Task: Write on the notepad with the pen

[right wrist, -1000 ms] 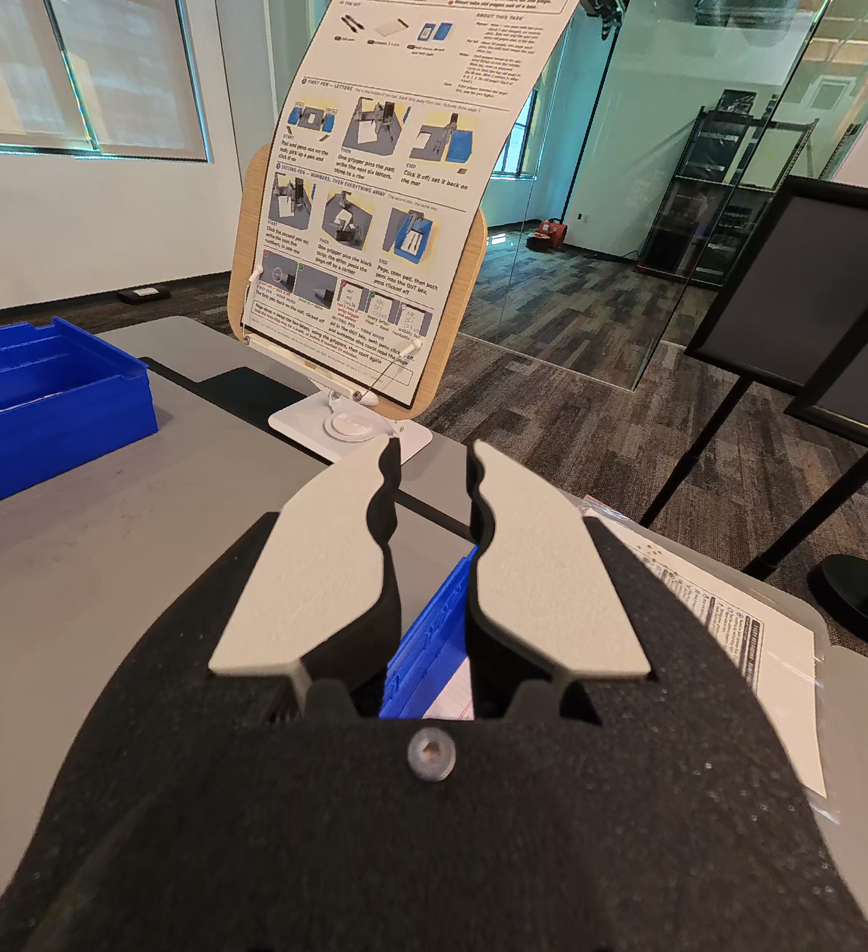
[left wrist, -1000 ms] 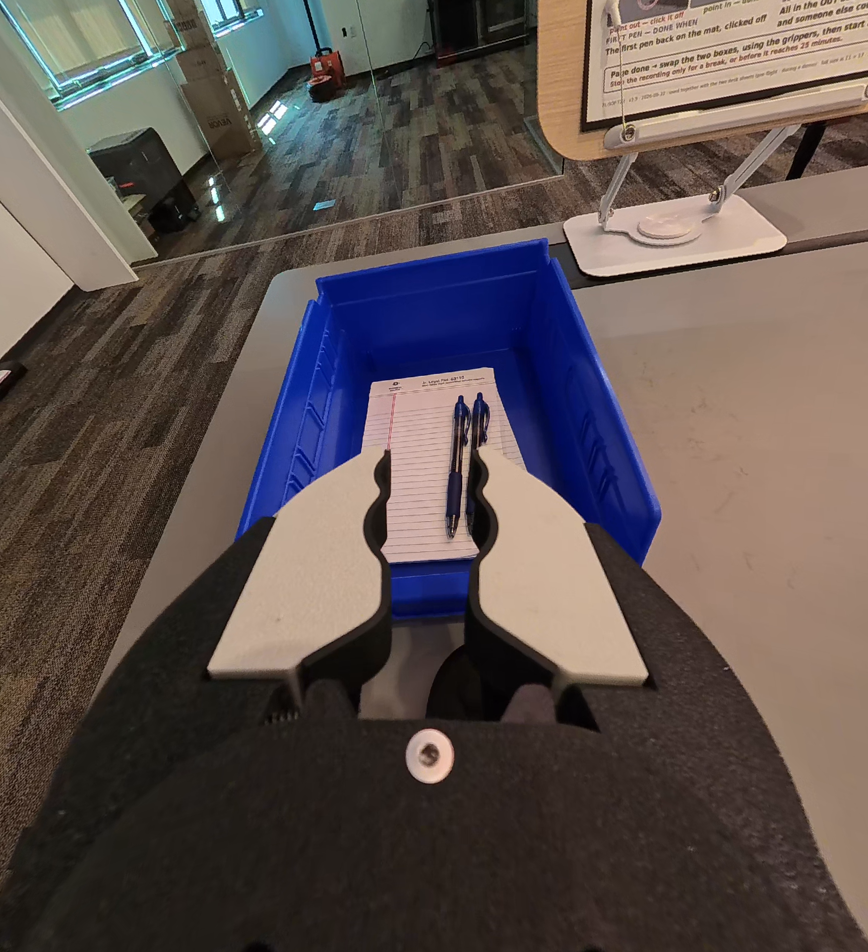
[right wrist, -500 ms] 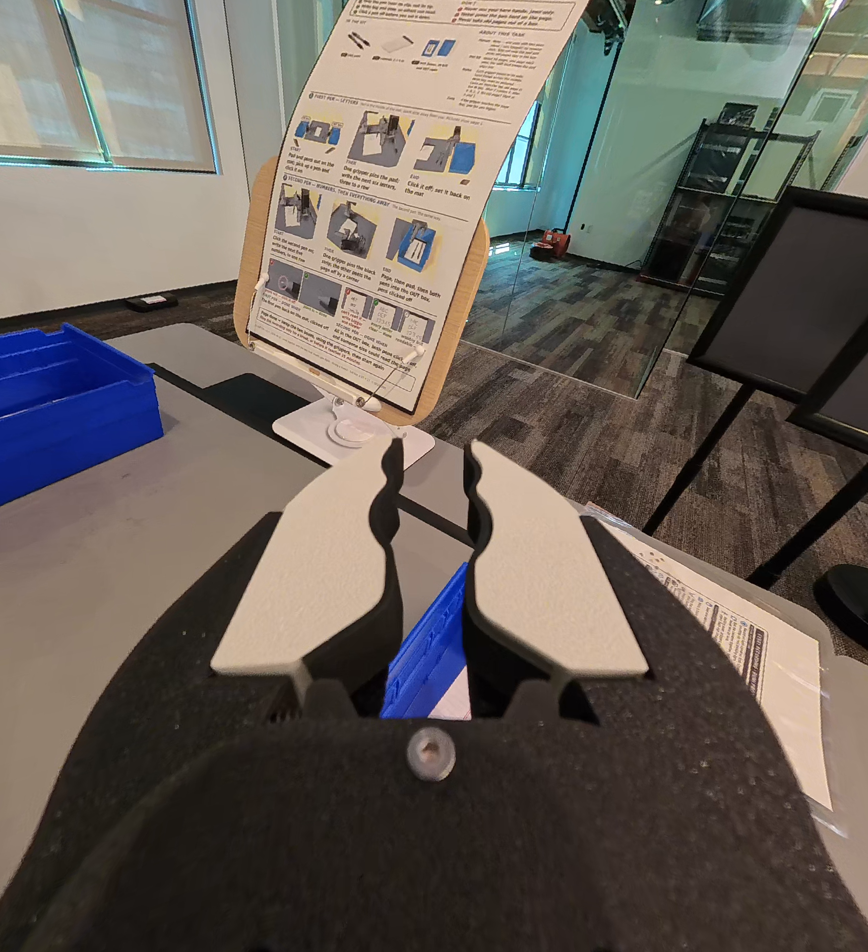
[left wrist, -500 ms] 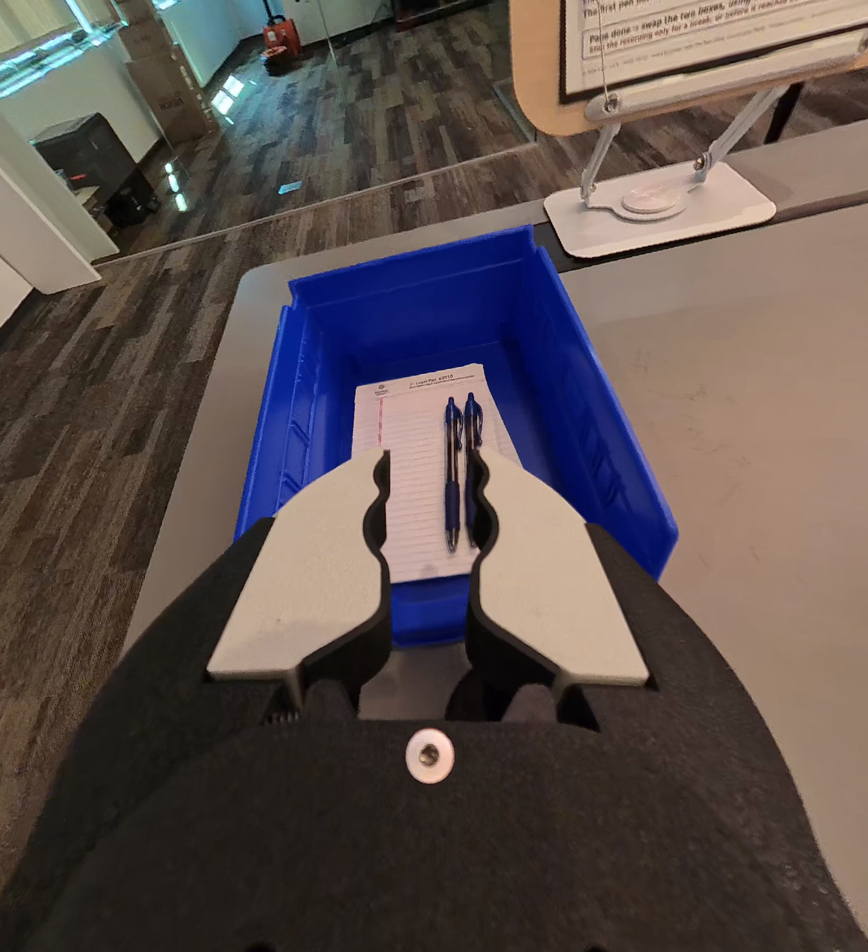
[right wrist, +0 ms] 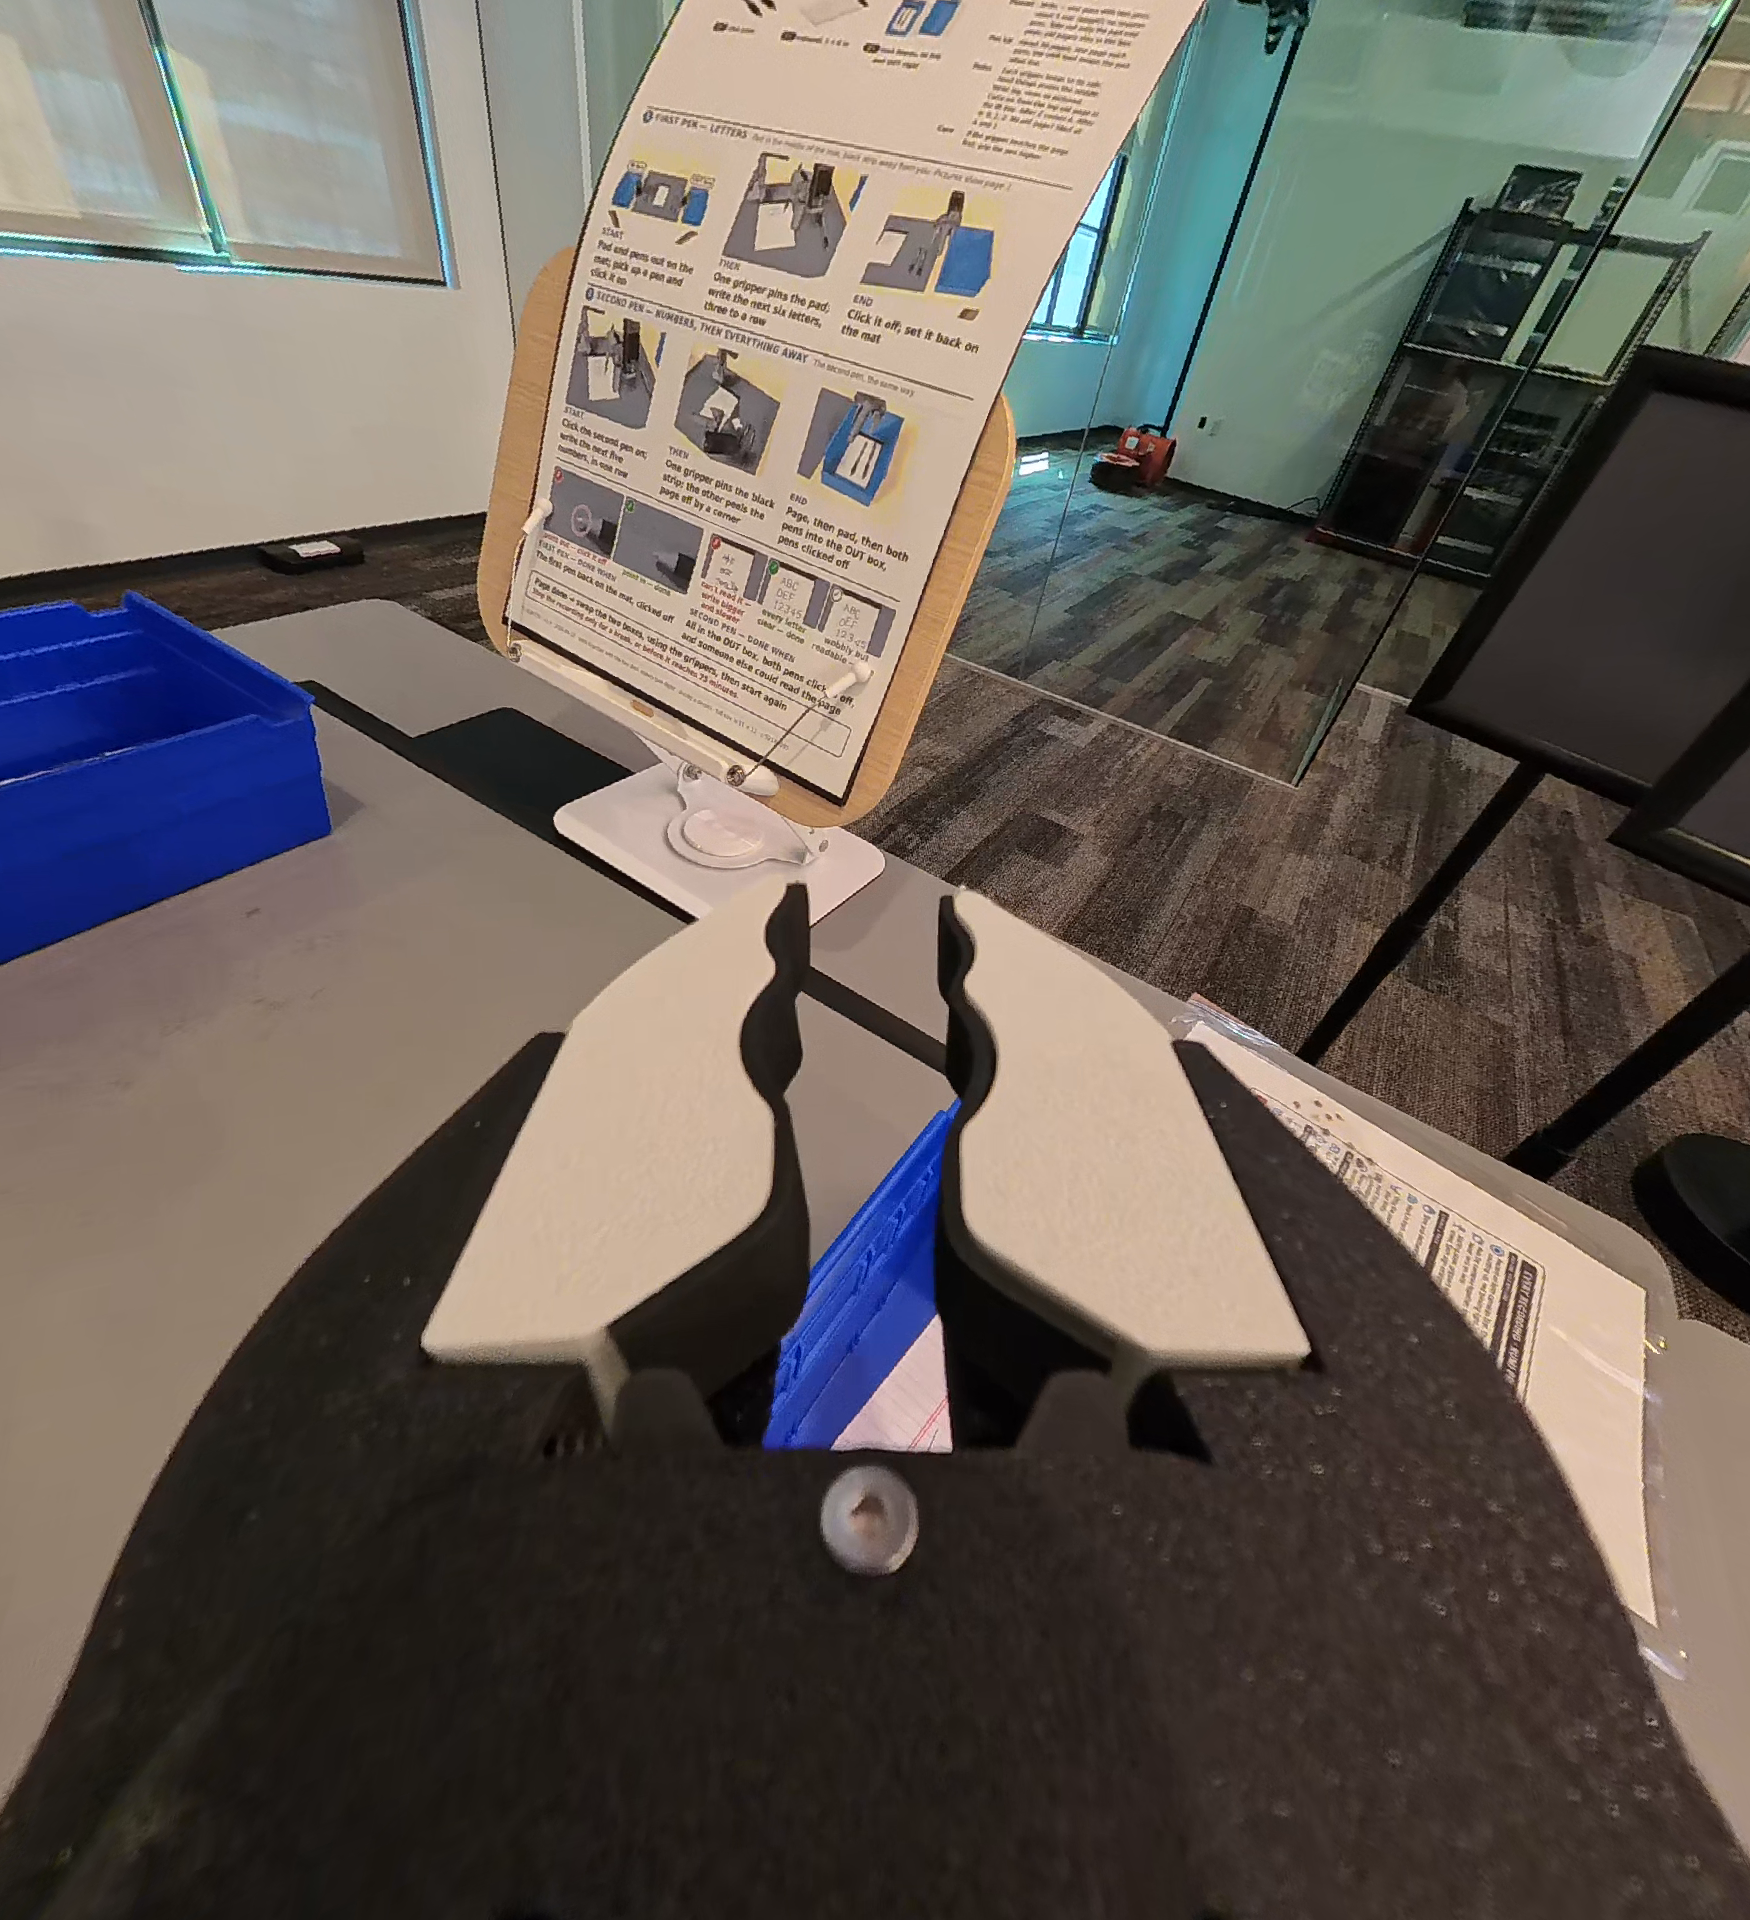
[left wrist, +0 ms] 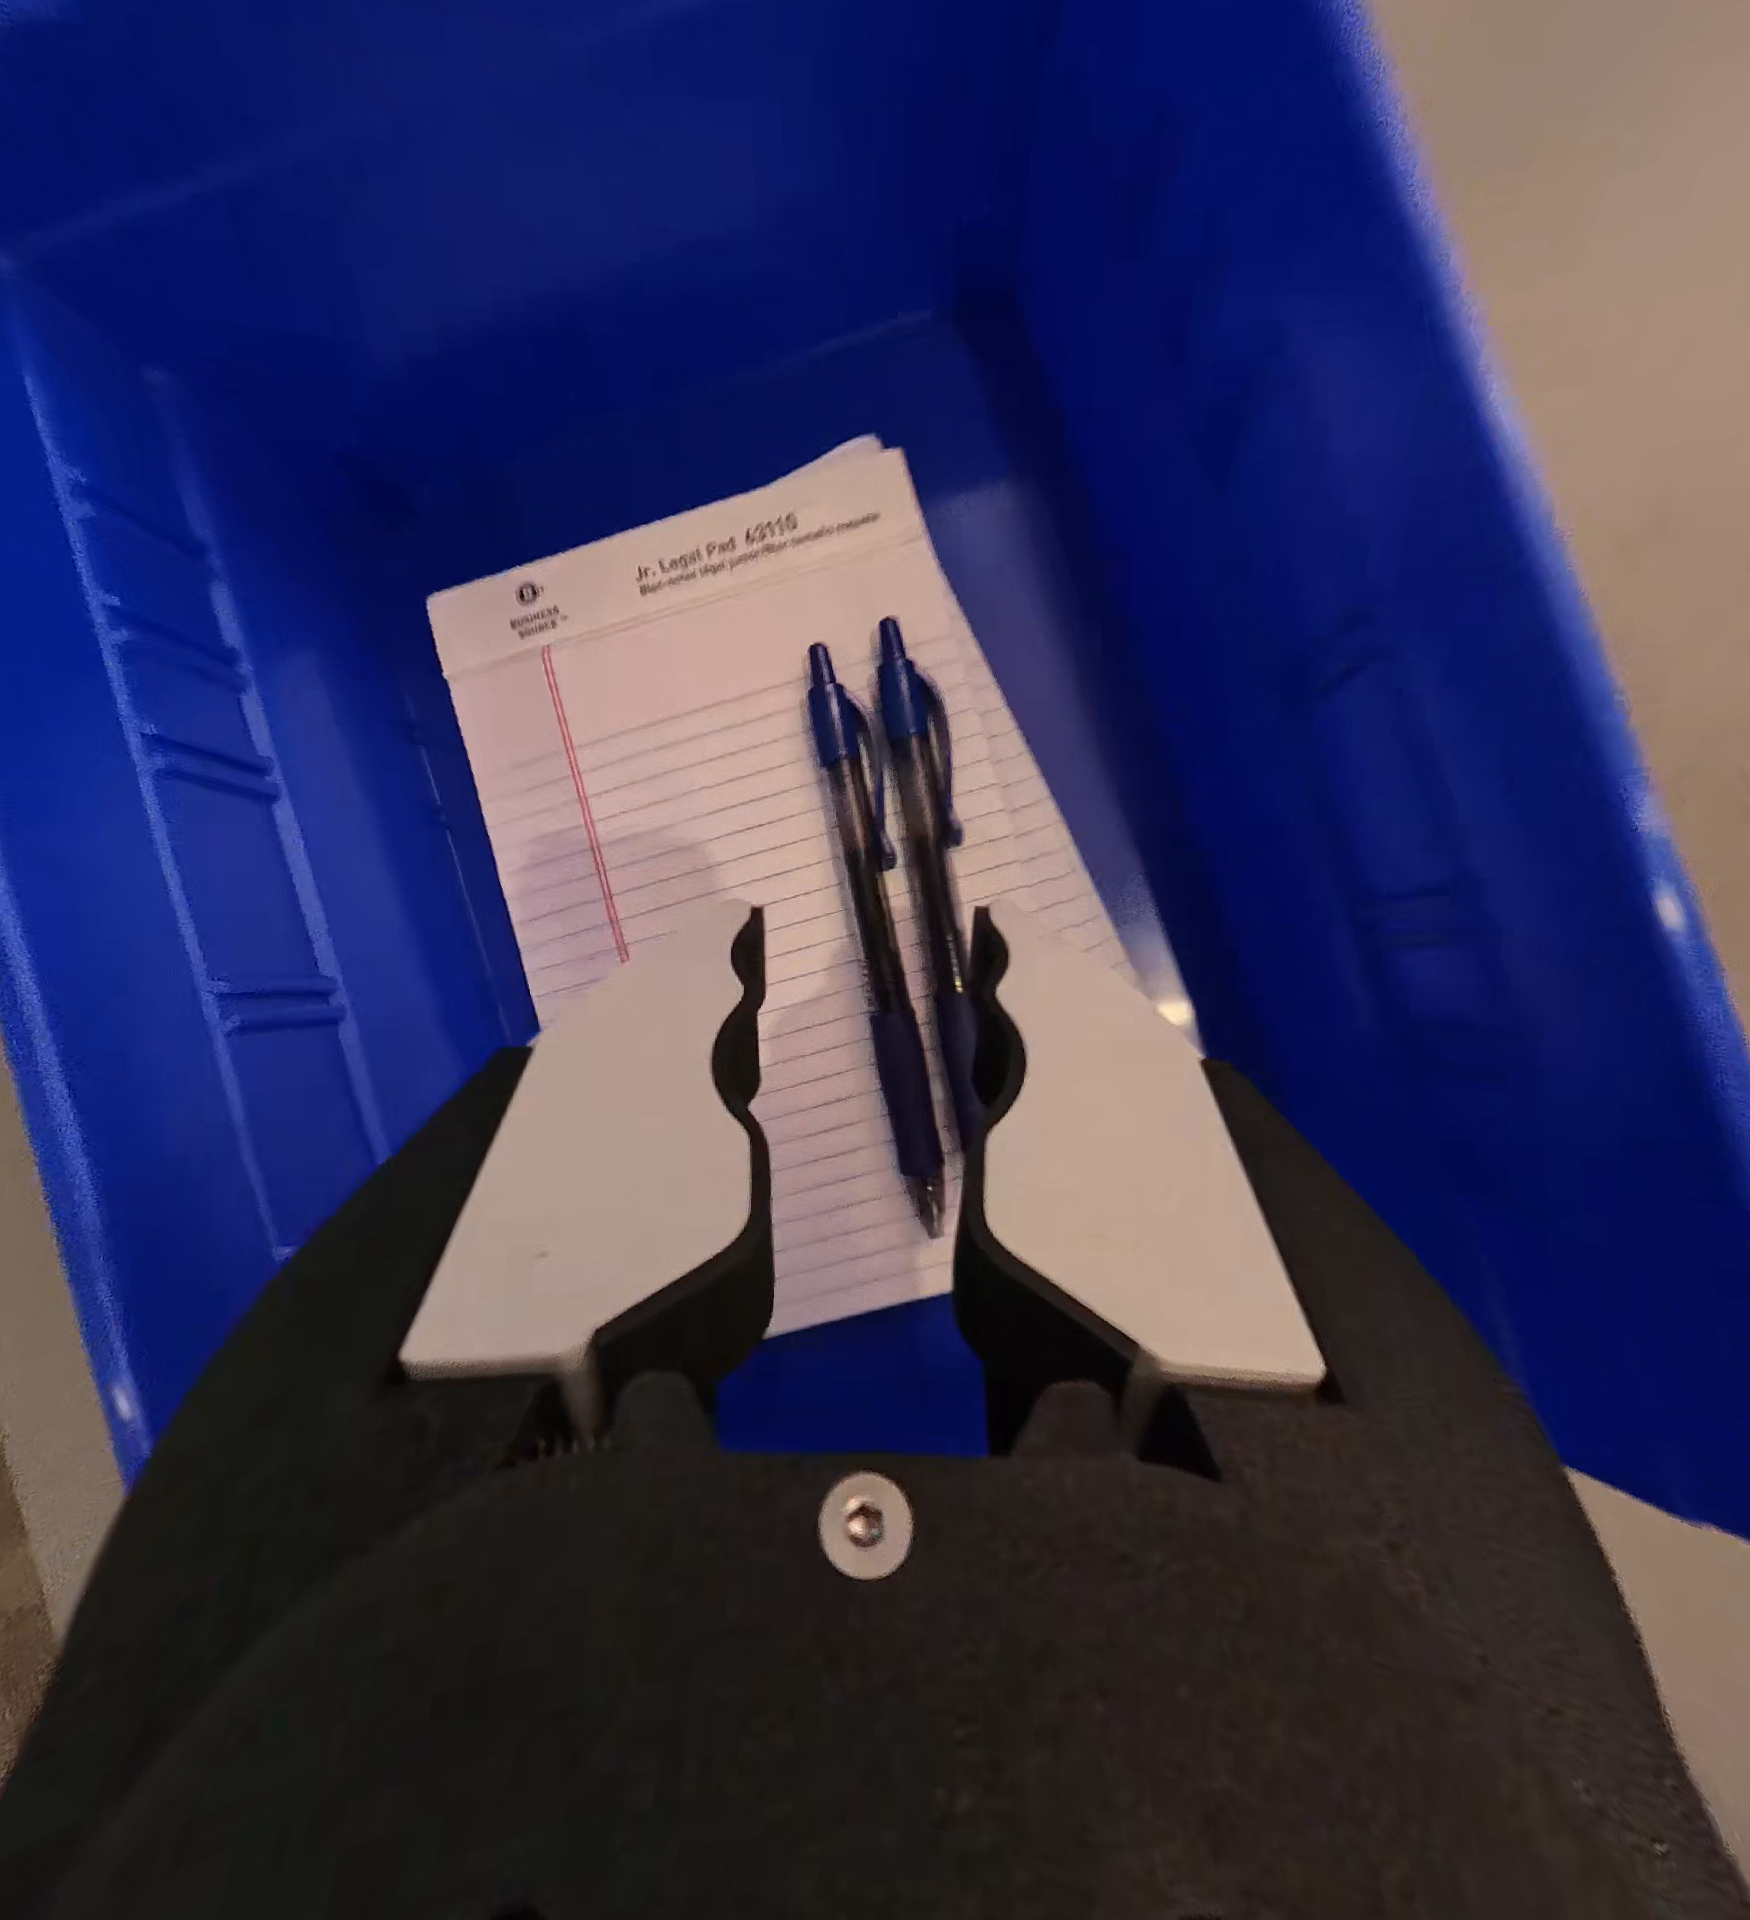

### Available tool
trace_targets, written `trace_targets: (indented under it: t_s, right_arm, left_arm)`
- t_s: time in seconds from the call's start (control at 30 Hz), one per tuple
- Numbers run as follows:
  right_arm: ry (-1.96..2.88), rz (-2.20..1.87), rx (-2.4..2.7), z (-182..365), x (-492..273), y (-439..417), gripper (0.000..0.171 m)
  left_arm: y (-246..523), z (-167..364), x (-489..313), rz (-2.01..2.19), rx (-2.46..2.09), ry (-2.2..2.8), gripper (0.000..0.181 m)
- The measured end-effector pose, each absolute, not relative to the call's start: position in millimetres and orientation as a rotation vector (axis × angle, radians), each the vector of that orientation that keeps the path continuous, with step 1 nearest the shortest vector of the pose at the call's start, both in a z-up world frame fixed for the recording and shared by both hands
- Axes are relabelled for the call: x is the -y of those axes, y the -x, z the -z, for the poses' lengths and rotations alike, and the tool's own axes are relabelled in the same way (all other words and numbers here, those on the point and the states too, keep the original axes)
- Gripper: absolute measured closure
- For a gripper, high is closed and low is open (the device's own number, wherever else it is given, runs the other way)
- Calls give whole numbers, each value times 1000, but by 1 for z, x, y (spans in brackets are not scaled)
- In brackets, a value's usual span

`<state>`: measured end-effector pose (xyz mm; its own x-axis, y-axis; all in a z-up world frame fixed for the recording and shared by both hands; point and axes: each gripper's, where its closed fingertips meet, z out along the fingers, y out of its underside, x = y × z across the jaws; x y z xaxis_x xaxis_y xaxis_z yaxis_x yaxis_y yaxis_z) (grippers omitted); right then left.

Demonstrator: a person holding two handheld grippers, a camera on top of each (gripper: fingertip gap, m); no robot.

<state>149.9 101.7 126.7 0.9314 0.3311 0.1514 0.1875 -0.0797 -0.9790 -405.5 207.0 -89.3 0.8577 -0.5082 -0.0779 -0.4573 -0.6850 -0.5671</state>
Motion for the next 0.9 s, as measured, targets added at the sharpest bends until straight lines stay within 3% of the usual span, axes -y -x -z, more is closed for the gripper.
trace_targets:
  t_s: [0.3, 0.57, 0.67, 0.9]
  right_arm:
    - [1685, -112, 417, -122, -103, -151, 148]
    - [1713, -83, 434, -116, -106, -151, 148]
    - [1718, -71, 448, -115, -106, -149, 148]
    - [1732, -63, 456, -112, -106, -151, 148]
  left_arm:
    - [420, 140, -211, 65, -618, 2660, 146]
    - [417, 143, -209, 88, -618, 2693, 153]
    - [416, 143, -209, 102, -625, 2705, 169]
    - [416, 143, -209, 100, -607, 2722, 171]
